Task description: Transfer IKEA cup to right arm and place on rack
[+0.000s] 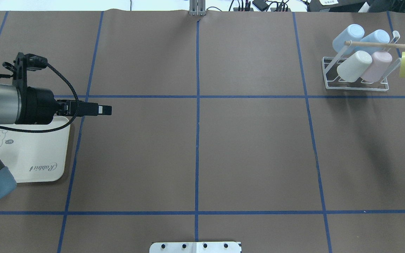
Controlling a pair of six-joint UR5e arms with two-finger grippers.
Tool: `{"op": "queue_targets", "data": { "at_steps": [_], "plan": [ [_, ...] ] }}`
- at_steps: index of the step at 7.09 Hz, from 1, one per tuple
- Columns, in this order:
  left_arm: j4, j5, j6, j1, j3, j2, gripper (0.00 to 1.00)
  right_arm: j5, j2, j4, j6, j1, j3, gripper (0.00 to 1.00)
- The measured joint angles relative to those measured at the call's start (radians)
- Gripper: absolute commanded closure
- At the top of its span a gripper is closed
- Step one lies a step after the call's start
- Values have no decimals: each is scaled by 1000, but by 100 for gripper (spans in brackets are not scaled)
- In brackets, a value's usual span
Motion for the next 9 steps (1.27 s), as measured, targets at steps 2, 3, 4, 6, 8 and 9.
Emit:
{"op": "queue_targets", "data": {
  "at_steps": [2,3,4,6,8,9],
  "plan": [
    [-1,1,-3,2,3,0,0,-70,15,-6,-224,5,-15,100],
    [-2,1,-4,2,5,0,0,-117,13,-7,-309,5,-16,100],
    [-3,1,-5,2,4,2,0,-160,10,-8,-380,4,-18,100],
    [-5,1,-6,2,2,7,0,-271,13,-35,-457,-33,-21,100],
    [-6,0,-7,2,2,9,0,-330,17,-53,-484,-73,-27,100],
    [-6,0,-7,2,3,10,0,-354,18,-56,-484,-93,-37,100]
  ]
}}
